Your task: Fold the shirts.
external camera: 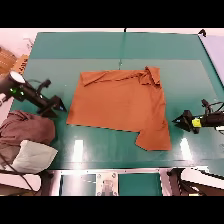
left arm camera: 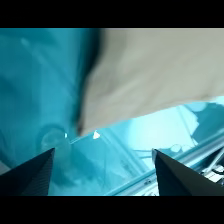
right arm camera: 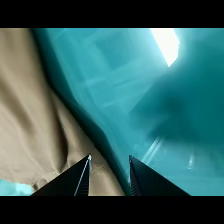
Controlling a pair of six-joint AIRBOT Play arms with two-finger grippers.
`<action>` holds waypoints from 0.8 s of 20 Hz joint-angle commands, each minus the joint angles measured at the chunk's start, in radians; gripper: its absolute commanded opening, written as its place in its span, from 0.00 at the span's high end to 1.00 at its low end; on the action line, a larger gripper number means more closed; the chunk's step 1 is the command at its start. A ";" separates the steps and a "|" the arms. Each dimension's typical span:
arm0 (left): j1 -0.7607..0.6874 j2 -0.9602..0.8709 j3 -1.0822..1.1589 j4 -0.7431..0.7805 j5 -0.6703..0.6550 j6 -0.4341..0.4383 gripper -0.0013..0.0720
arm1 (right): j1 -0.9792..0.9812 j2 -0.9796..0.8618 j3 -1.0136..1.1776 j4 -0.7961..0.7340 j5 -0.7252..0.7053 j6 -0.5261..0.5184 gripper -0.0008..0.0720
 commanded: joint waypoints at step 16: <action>0.000 -0.023 -0.240 -0.307 0.246 0.277 0.95 | 0.111 -0.039 -0.079 0.072 -0.069 -0.050 0.83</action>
